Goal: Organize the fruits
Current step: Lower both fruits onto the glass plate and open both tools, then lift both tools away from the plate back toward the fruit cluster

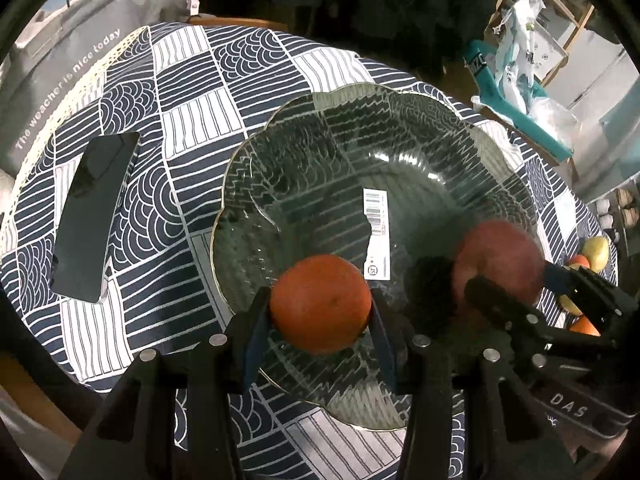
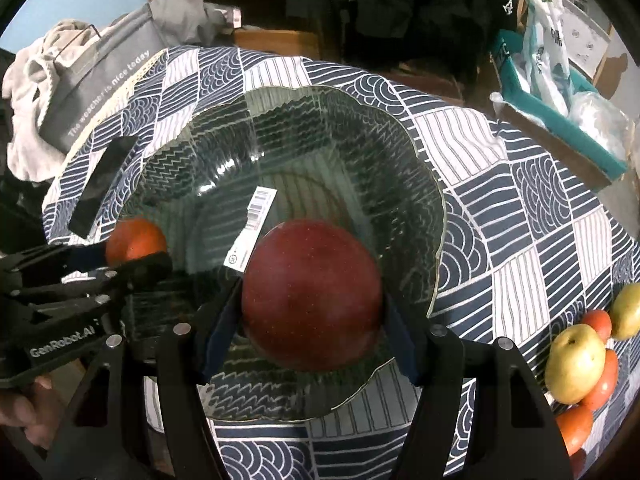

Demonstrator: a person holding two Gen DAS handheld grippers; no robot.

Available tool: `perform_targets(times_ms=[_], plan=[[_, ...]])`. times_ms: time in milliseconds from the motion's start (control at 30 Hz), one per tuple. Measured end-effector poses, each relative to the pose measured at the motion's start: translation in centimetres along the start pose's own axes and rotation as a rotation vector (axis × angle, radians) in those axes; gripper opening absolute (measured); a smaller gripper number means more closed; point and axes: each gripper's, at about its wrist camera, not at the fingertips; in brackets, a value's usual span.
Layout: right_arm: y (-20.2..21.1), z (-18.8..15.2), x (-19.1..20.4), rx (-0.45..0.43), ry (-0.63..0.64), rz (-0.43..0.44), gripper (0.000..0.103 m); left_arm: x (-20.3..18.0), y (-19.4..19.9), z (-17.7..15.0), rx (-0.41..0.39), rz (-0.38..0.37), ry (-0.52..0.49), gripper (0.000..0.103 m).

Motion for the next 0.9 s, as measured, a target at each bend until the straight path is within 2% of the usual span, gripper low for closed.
perform_targets(times_ms=[33,100,133,233,400,567,900], plan=[[-0.1,0.1,-0.1,0.01,-0.005,0.01,0.068,0.0,0.1,0.0,-0.006,-0.001,-0.001,0.053],[-0.2,0.1,-0.1,0.016,-0.011,0.019,0.068,-0.2,0.4,-0.1,-0.017,0.004,-0.011,0.065],[-0.2,0.0,-0.1,0.013,-0.012,0.026,0.068,-0.3,0.5,0.0,-0.019,0.008,-0.016,0.068],[0.5,0.2,0.3,-0.024,-0.001,0.02,0.069,-0.7,0.7,0.0,-0.031,0.026,-0.034,0.069],[2.4,0.9,0.2,-0.085,-0.013,0.016,0.07,-1.1,0.9,0.0,-0.023,0.021,-0.04,0.069],[4.6,1.2,0.1,-0.145,-0.017,-0.008,0.074,-1.8,2.5,0.1,-0.051,0.005,-0.048,0.069],[10.5,0.9,-0.5,-0.283,-0.018,-0.125,0.076,-3.4,6.5,0.5,-0.128,-0.05,-0.058,0.069]])
Point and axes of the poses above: each gripper's, at about its wrist camera, not at the fingertips, and y roughly against the way its jaws point, x to its left, z to its top
